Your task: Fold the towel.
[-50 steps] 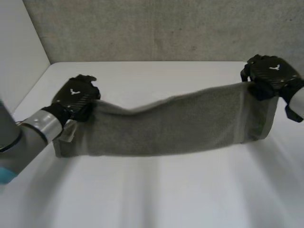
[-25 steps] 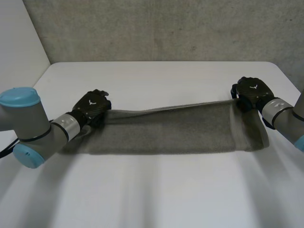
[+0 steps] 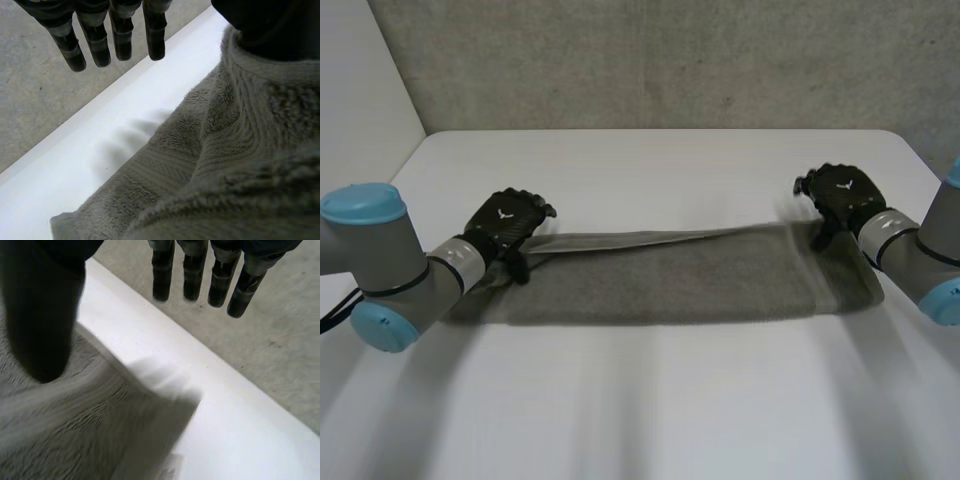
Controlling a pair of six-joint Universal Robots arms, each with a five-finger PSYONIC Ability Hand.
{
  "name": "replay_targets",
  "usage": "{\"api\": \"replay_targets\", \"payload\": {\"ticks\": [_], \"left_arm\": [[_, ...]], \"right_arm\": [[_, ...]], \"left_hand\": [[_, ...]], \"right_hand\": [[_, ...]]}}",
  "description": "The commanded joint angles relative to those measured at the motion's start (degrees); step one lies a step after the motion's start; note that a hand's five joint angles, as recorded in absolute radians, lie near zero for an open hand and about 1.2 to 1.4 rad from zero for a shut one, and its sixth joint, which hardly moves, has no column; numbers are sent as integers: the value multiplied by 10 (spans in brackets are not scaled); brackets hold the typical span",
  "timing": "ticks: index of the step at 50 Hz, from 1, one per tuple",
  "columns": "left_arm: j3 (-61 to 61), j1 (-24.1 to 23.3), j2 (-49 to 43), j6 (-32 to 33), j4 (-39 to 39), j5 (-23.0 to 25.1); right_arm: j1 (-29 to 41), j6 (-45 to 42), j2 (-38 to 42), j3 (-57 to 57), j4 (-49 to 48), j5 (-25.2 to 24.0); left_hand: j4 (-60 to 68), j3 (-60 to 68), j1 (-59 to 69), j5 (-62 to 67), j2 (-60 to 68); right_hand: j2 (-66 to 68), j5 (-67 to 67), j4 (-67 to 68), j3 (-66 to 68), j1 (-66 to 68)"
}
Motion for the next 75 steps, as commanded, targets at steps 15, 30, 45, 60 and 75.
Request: {"api": "replay_targets", "payload": {"ticks": [15, 30, 45, 60, 75], "left_arm": [[-72, 25, 134, -4, -6, -2], [-43, 49, 84, -3, -6, -5], [-181, 47, 247, -17, -7, -7], [-274, 45, 335, -134, -4, -12], [-280, 41, 336, -135, -4, -29]], "right_arm": [[-3, 0, -154, 112, -39, 42], [-3, -7, -228, 236, -35, 39], [-37, -80, -246, 327, 9, -27], [-82, -133, -174, 335, -25, -28], [-94, -132, -143, 326, -69, -33]], "left_hand": [[-34, -29, -39, -26, -38], [-34, -29, -39, -26, -38], [-34, -29, -39, -26, -38], [-34, -29, -39, -26, -38], [-34, -29, -39, -26, -38]], "right_hand": [[-107, -60, -44, -24, -101], [-107, -60, -44, -24, -101], [-76, -29, -44, -24, -70], [-4, 43, -44, -24, 2], [593, 640, -44, -24, 599]]}}
